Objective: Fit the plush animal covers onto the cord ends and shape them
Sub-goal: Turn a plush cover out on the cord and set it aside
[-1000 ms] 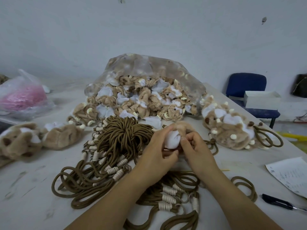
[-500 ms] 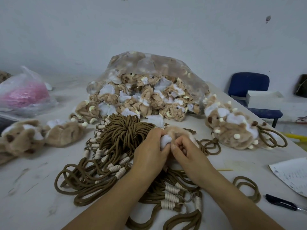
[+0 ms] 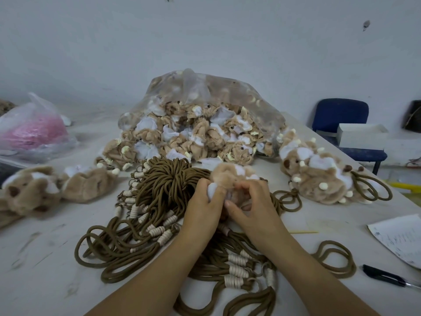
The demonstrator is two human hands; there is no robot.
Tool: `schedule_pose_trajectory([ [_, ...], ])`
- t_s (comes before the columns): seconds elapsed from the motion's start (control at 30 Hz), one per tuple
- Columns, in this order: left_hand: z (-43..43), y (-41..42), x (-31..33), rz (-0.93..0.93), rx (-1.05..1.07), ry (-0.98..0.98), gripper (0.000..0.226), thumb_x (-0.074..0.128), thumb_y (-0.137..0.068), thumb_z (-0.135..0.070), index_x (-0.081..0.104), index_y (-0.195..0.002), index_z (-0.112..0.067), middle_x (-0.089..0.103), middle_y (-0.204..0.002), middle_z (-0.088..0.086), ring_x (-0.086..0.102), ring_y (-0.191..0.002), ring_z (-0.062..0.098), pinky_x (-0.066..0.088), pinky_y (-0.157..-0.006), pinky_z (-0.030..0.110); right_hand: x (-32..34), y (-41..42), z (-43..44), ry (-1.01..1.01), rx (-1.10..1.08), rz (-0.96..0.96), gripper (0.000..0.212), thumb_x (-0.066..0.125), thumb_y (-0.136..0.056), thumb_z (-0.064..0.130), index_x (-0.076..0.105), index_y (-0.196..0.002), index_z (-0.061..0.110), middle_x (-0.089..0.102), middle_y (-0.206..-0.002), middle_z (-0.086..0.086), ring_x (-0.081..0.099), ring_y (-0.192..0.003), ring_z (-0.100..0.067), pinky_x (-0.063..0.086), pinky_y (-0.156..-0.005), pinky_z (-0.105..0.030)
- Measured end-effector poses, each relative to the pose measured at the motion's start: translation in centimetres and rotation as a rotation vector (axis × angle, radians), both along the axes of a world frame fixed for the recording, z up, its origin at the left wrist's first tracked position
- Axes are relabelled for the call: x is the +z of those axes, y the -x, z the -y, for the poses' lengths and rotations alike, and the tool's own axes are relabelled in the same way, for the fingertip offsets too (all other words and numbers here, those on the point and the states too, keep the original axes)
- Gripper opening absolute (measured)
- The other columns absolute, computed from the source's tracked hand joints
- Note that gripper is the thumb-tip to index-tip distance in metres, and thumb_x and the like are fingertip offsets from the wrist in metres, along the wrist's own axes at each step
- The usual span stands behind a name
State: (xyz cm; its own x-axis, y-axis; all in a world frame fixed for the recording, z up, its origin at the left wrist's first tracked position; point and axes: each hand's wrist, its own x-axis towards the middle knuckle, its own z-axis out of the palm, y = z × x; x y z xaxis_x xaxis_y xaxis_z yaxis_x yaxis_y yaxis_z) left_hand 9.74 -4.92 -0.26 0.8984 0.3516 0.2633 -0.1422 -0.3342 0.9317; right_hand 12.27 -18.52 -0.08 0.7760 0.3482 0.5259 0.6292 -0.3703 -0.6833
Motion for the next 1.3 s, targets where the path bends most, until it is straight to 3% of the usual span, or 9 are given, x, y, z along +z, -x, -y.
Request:
schedule_pose_trajectory([
  [0.13, 0.2, 0.4, 0.4, -0.056, -0.111, 0.101, 0.034, 0.046, -0.084, -0.053, 0.06, -0.081, -0.022, 0.064, -0.078, -0.002, 0.058, -0.069, 0.001, 0.049, -0.063, 0.026, -0.2, -0.9, 0.2, -0.038, -0.059, -0.057, 0.028, 0.069, -0.085, 0.028, 0.046, -0.1, 0.032, 0.037, -0.104, 0.021, 0.049, -0.092, -0.002, 0.046, -0.073, -0.014],
  [0.27, 0.3, 0.5, 0.5, -0.058, -0.193, 0.151, 0.031, 0.048, -0.095, -0.035, 0.071, -0.085, -0.017, 0.071, -0.089, 0.006, 0.066, -0.087, 0.022, 0.056, -0.074, 0.034, -0.2, -1.6, 0.8, -0.067, -0.145, -0.15, 0.023, 0.069, -0.085, 0.023, 0.046, -0.083, 0.026, 0.042, -0.094, 0.011, 0.048, -0.079, -0.006, 0.04, -0.064, -0.008],
  [0.33, 0.2, 0.5, 0.4, -0.051, -0.207, 0.1, 0.024, 0.052, -0.097, -0.024, 0.074, -0.087, -0.021, 0.071, -0.087, 0.003, 0.066, -0.084, 0.019, 0.055, -0.076, 0.035, -0.4, -1.7, 1.0, -0.036, -0.172, -0.187, 0.02, 0.066, -0.085, 0.027, 0.046, -0.082, 0.025, 0.046, -0.094, 0.005, 0.048, -0.078, -0.007, 0.038, -0.061, -0.008],
  [0.47, -0.1, 0.4, 0.6, 0.001, -0.216, 0.087, 0.007, 0.061, -0.094, -0.025, 0.067, -0.092, -0.03, 0.067, -0.071, -0.012, 0.059, -0.06, 0.0, 0.046, -0.055, 0.016, 0.1, -1.6, 1.4, -0.084, -0.181, -0.188, 0.018, 0.062, -0.087, 0.026, 0.045, -0.082, 0.028, 0.049, -0.096, 0.003, 0.049, -0.077, -0.004, 0.037, -0.059, -0.004],
  [0.67, -0.4, 0.3, 0.7, -0.059, -0.266, 0.07, 0.037, 0.063, -0.093, -0.03, 0.053, -0.129, -0.03, 0.067, -0.099, -0.004, 0.062, -0.084, 0.01, 0.054, -0.075, 0.03, 0.4, -1.1, 1.7, -0.071, -0.035, -0.244, 0.014, 0.06, -0.086, 0.031, 0.048, -0.083, 0.024, 0.053, -0.084, 0.005, 0.047, -0.064, 0.005, 0.039, -0.056, -0.007],
  [0.77, -0.6, 0.3, 0.6, -0.098, -0.22, 0.011, 0.02, 0.063, -0.093, -0.033, 0.061, -0.112, -0.029, 0.065, -0.1, 0.004, 0.062, -0.087, 0.019, 0.053, -0.079, 0.035, 0.2, -1.0, 1.7, -0.031, 0.005, -0.236, 0.014, 0.059, -0.086, 0.031, 0.048, -0.084, 0.022, 0.053, -0.079, 0.006, 0.046, -0.059, 0.002, 0.041, -0.054, -0.011],
  [0.97, 0.1, 0.4, 0.7, 0.045, -0.101, -0.126, 0.015, 0.059, -0.095, -0.027, 0.054, -0.091, -0.014, 0.047, -0.099, -0.002, 0.047, -0.079, 0.004, 0.041, -0.067, 0.011, 0.0, -1.1, 1.6, -0.139, 0.075, -0.327, 0.011, 0.06, -0.086, 0.035, 0.051, -0.082, 0.03, 0.06, -0.084, 0.0, 0.06, -0.07, -0.011, 0.052, -0.061, -0.023],
  [1.17, 0.2, 0.7, 0.9, 0.049, -0.096, -0.076, 0.016, 0.059, -0.095, -0.031, 0.052, -0.09, -0.017, 0.057, -0.096, 0.008, 0.051, -0.077, 0.009, 0.039, -0.062, 0.013, 0.4, -0.6, 1.0, -0.32, 0.167, -0.522, 0.026, 0.062, -0.088, 0.048, 0.054, -0.1, 0.026, 0.066, -0.091, -0.006, 0.064, -0.064, -0.014, 0.057, -0.061, -0.03],
  [1.3, 0.5, 0.9, 1.0, 0.05, -0.162, -0.018, 0.012, 0.059, -0.095, -0.031, 0.053, -0.09, -0.021, 0.062, -0.093, 0.008, 0.059, -0.08, 0.019, 0.048, -0.068, 0.03, 0.4, -0.5, 1.1, -0.36, 0.196, -0.583, 0.03, 0.059, -0.091, 0.038, 0.056, -0.118, 0.026, 0.061, -0.114, -0.005, 0.07, -0.085, -0.017, 0.059, -0.068, -0.034],
])
